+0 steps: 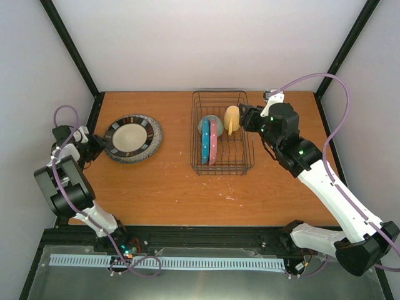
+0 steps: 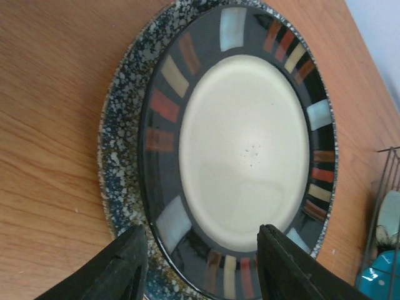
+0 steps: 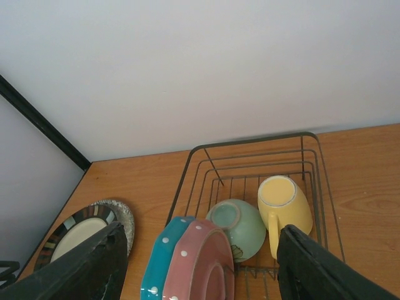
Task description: Load the mixed dishes into the dish rack
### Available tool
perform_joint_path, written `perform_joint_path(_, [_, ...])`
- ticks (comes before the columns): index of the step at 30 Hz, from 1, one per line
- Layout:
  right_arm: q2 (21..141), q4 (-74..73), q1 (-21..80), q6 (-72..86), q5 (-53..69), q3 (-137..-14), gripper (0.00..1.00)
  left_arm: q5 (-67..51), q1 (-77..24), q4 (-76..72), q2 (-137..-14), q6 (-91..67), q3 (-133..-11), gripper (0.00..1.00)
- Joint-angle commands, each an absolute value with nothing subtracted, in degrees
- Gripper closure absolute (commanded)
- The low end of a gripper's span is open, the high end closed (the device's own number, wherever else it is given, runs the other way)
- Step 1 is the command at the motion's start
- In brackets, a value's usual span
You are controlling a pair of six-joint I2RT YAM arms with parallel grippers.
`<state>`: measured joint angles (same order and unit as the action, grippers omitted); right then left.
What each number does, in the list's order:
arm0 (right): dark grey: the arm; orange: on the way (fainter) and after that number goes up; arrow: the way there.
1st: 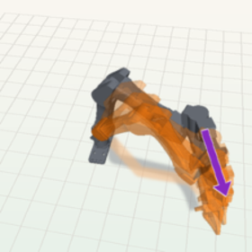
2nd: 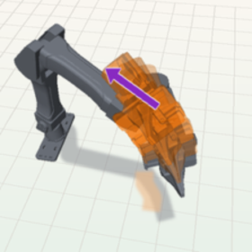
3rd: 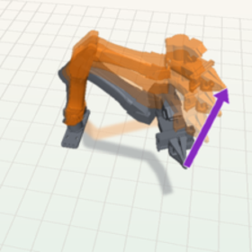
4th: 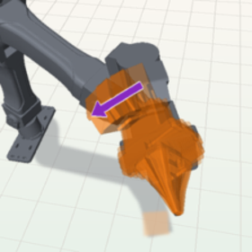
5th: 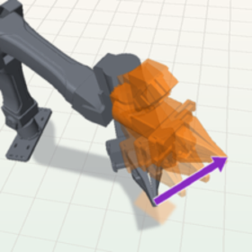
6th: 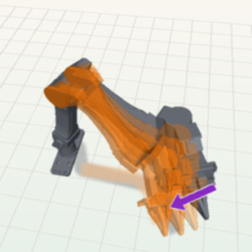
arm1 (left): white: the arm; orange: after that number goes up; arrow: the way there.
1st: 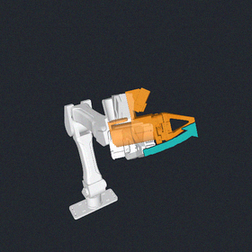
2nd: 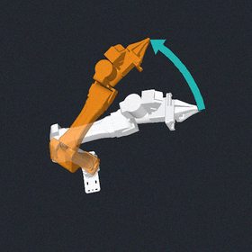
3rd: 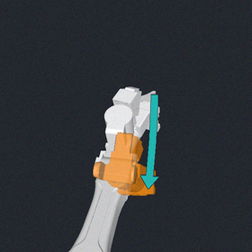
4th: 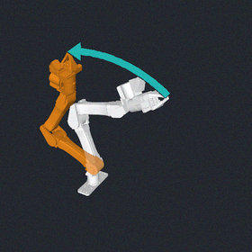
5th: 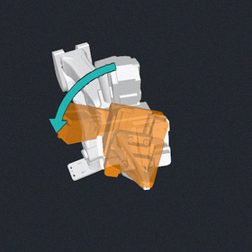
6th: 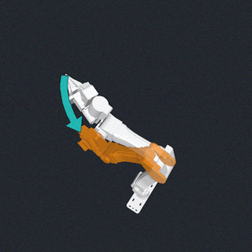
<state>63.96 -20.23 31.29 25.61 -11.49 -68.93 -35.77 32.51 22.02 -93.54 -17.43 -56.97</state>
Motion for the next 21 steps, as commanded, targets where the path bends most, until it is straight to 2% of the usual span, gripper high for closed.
perform_joint_path(1, [64.8, -18.6, 30.7, 25.0, -9.8, -69.8, 0.35, -33.2, 33.0, 23.0, -95.0, -14.6, -59.9, 0.51])
perform_joint_path(21, [65.0, -17.8, 30.6, 25.0, -9.9, -70.3, 0.35, -36.2, 32.6, 21.4, -102.6, -14.2, -62.4, 0.5])
